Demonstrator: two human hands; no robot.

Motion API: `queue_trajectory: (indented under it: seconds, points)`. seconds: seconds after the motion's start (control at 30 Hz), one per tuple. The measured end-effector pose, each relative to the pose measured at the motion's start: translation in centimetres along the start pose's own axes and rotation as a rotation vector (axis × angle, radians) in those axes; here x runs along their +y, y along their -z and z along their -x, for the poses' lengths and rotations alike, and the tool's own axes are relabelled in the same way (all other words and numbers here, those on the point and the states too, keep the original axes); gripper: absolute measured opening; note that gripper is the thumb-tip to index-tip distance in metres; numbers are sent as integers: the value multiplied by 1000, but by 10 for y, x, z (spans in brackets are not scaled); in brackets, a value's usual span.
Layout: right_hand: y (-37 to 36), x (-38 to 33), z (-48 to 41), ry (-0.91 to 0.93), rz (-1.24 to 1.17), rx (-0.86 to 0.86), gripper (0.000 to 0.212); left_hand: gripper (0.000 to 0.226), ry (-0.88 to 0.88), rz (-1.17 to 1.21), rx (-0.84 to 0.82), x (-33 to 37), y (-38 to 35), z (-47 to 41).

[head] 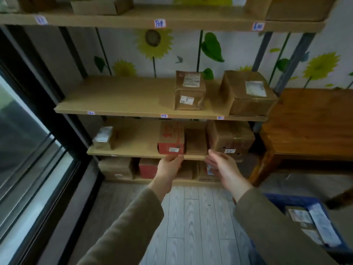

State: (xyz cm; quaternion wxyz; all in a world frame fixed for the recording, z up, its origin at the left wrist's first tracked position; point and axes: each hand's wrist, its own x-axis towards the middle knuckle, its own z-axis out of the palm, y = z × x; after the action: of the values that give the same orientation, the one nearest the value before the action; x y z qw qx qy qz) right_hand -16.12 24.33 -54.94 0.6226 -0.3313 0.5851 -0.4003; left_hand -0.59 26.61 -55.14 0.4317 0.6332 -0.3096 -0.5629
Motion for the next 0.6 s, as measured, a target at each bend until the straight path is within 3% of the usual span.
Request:
queue_trajectory:
  seconds: [0.2,0.3,0.37,0.47,0.6]
  points:
    - [-35,2,-63,-62,16,67,27,15,70,-9,12,6,25,-65]
    - [-48,5,-113,-88,10,73,25,8,114,-29,52,2,37,-113]
    - [-59,8,-150,-125,9,71,25,16,144,-56,95,2,44,-147]
    - [-78,11,-205,-181,45,85,6,26,192,-81,136,4,54,-201]
    - [-97,21,-263,-235,76,142,13,33,240,-121,132,6,66,-259]
